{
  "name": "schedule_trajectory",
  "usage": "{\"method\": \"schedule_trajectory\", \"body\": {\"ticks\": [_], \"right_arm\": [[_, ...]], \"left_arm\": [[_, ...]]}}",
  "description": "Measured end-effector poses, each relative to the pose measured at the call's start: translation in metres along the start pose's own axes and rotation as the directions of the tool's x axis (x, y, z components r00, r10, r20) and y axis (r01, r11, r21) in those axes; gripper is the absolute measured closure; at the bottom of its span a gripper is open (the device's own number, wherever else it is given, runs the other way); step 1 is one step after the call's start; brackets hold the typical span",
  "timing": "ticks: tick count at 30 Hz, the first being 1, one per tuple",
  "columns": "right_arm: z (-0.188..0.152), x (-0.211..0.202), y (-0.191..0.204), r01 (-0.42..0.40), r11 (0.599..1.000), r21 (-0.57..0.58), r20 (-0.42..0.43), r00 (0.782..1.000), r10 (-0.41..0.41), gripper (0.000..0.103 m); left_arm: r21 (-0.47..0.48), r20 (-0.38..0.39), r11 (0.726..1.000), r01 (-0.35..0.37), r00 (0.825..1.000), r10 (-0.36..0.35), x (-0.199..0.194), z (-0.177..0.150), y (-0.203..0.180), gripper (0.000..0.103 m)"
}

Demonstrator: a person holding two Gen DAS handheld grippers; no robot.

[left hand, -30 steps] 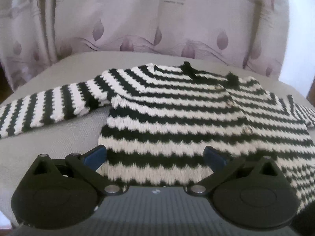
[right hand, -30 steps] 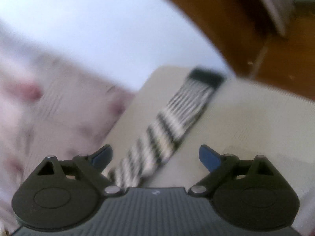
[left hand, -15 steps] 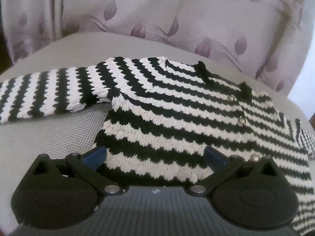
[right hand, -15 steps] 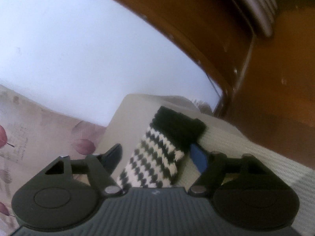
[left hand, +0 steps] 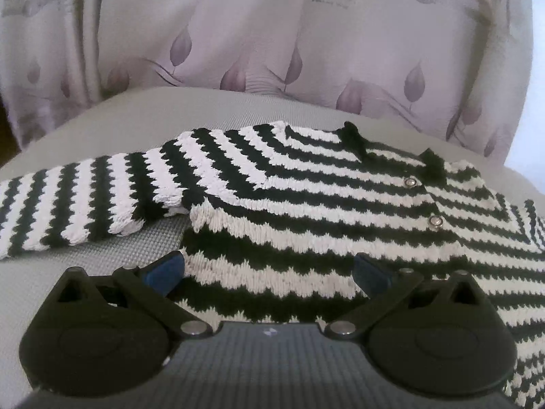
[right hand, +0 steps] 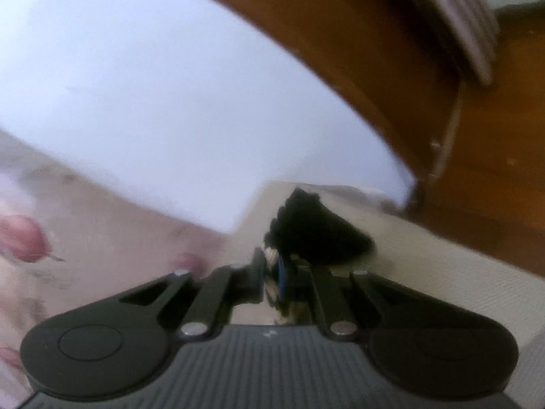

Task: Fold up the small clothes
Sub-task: 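Lift the sleeve and fold it across the cardigan front toward the left gripper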

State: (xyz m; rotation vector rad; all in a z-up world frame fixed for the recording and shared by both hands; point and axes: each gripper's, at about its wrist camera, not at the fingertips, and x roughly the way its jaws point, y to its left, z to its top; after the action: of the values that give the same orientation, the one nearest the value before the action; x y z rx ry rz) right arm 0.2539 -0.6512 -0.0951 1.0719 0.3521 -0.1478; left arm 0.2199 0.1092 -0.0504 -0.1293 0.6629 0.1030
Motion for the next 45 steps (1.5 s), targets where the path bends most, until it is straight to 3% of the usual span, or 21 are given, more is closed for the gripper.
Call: {"method": "schedule_trajectory", "body": {"ticks": [4, 7, 10, 12, 16, 20, 23, 28, 30, 32, 34, 35, 38, 43, 45], "right_arm": [[-0.010, -0.011, 0.065, -0.125, 0.992, -0.032, 0.006, 0.992, 0.126, 0.096], [-0.033, -0.009, 0.118, -0.248, 0.968, -0.029, -0.021, 0.969, 0.248, 0.096], [-0.074, 0.002, 0.173, -0.381, 0.924, -0.008, -0.087, 0.921, 0.379, 0.096], [-0.113, 0.015, 0.207, -0.469, 0.883, 0.023, -0.152, 0.871, 0.466, 0.096], [-0.203, 0.045, 0.261, -0.554, 0.830, 0.064, -0.298, 0.783, 0.546, 0.096], [-0.296, 0.067, 0.290, -0.557, 0.827, 0.081, -0.434, 0.727, 0.532, 0.096], [-0.358, 0.079, 0.291, -0.526, 0.848, 0.065, -0.523, 0.705, 0.478, 0.096], [-0.428, 0.091, 0.278, -0.475, 0.880, -0.016, -0.642, 0.680, 0.356, 0.096], [-0.444, 0.092, 0.281, -0.477, 0.878, -0.032, -0.676, 0.657, 0.333, 0.095], [-0.457, 0.094, 0.284, -0.495, 0.867, -0.048, -0.715, 0.623, 0.316, 0.093], [-0.471, 0.100, 0.287, -0.508, 0.860, -0.050, -0.780, 0.558, 0.285, 0.092], [-0.476, 0.101, 0.288, -0.507, 0.859, -0.079, -0.801, 0.545, 0.248, 0.088], [-0.473, 0.085, 0.292, -0.533, 0.821, -0.204, -0.791, 0.584, 0.183, 0.073], [-0.430, 0.042, 0.271, -0.559, 0.794, -0.237, -0.728, 0.644, 0.236, 0.045], [-0.413, 0.026, 0.259, -0.555, 0.781, -0.285, -0.713, 0.667, 0.214, 0.045]], "left_arm": [[-0.008, 0.001, 0.999, 0.031, 1.000, -0.031, 0.001, -0.003, 0.001, 0.000], [0.005, 0.000, 0.999, 0.052, 0.999, -0.052, -0.001, -0.005, 0.000, 0.000], [-0.037, 0.016, 0.996, 0.081, 0.997, -0.080, -0.003, -0.006, 0.007, 0.000], [-0.072, 0.031, 0.992, 0.107, 0.994, -0.104, -0.005, -0.007, 0.013, 0.000], [-0.118, 0.053, 0.982, 0.149, 0.988, -0.144, -0.007, -0.008, 0.022, 0.000], [-0.150, 0.069, 0.970, 0.190, 0.981, -0.182, -0.008, -0.010, 0.029, 0.000], [-0.172, 0.081, 0.961, 0.217, 0.975, -0.206, -0.009, -0.011, 0.034, 0.000], [-0.200, 0.095, 0.947, 0.252, 0.967, -0.237, -0.010, -0.012, 0.040, 0.000], [-0.210, 0.100, 0.942, 0.261, 0.964, -0.245, -0.011, -0.013, 0.042, 0.000], [-0.216, 0.104, 0.939, 0.267, 0.963, -0.250, -0.012, -0.013, 0.044, 0.000], [-0.221, 0.107, 0.936, 0.274, 0.961, -0.256, -0.012, -0.014, 0.046, 0.000], [-0.223, 0.107, 0.935, 0.276, 0.960, -0.258, -0.012, -0.014, 0.047, 0.000], [-0.222, 0.105, 0.935, 0.276, 0.960, -0.258, -0.012, -0.014, 0.046, 0.000], [-0.222, 0.091, 0.936, 0.275, 0.961, -0.261, -0.019, -0.011, 0.050, 0.000], [-0.242, 0.095, 0.931, 0.272, 0.962, -0.256, -0.028, -0.009, 0.059, 0.000]]}}
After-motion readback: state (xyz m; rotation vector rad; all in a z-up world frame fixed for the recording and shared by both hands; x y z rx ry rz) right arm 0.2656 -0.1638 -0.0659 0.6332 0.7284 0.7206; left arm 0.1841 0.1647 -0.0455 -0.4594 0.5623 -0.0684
